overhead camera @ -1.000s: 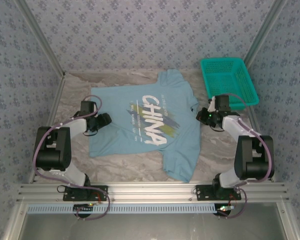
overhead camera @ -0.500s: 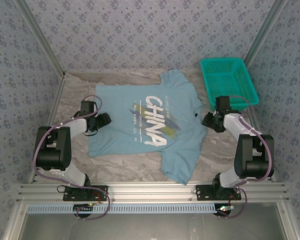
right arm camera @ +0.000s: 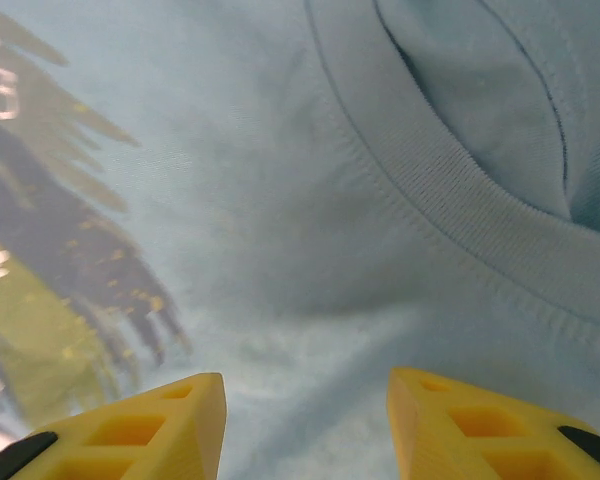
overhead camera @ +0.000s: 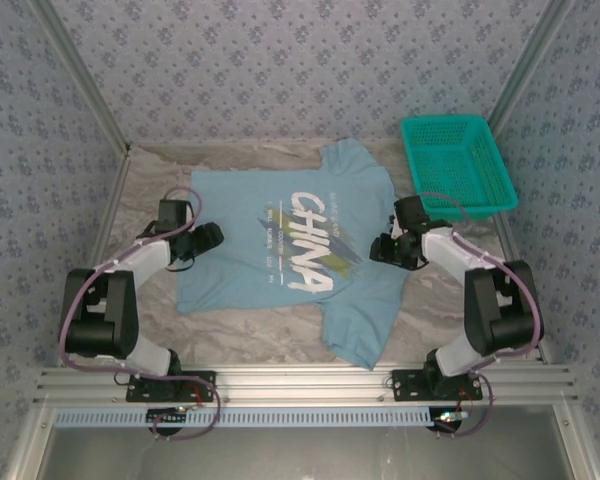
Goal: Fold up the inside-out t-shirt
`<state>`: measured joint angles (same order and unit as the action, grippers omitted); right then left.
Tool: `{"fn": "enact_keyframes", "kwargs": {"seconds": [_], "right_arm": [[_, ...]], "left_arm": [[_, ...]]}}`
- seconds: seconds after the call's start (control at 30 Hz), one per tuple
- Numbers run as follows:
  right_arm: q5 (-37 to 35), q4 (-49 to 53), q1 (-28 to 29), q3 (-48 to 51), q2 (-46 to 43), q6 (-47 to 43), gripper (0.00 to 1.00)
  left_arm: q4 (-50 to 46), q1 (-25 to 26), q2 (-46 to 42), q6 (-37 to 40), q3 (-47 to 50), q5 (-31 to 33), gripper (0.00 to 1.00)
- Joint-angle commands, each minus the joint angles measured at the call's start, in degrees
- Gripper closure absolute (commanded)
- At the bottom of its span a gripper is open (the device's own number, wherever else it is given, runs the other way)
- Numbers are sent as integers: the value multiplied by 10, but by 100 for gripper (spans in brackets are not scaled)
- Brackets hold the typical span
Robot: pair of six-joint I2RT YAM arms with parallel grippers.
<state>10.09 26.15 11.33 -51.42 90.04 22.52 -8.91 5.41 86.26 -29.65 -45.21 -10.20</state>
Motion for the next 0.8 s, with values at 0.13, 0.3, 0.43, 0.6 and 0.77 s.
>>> {"fn": "enact_keyframes", "kwargs": {"seconds": [0.13,0.3,0.43,0.6,0.77], "right_arm": [[-45,12,-17,-121,141,8,54],[-79,27,-31,-252,233,-2,55],[-73,38,-42,-315,245,-15,54],[-65,39,-12,-221,117,-45,49],[-66,37,40,-91,-17,-38,46]], "left_arm": [[-24,10,-14,-10,-26,-22,32],[-49,10,-33,-5,-37,-5,32],[-78,10,-55,-8,-36,13,31],[-151,20,-114,-24,10,32,32],[-284,68,-206,-53,66,107,32]]}}
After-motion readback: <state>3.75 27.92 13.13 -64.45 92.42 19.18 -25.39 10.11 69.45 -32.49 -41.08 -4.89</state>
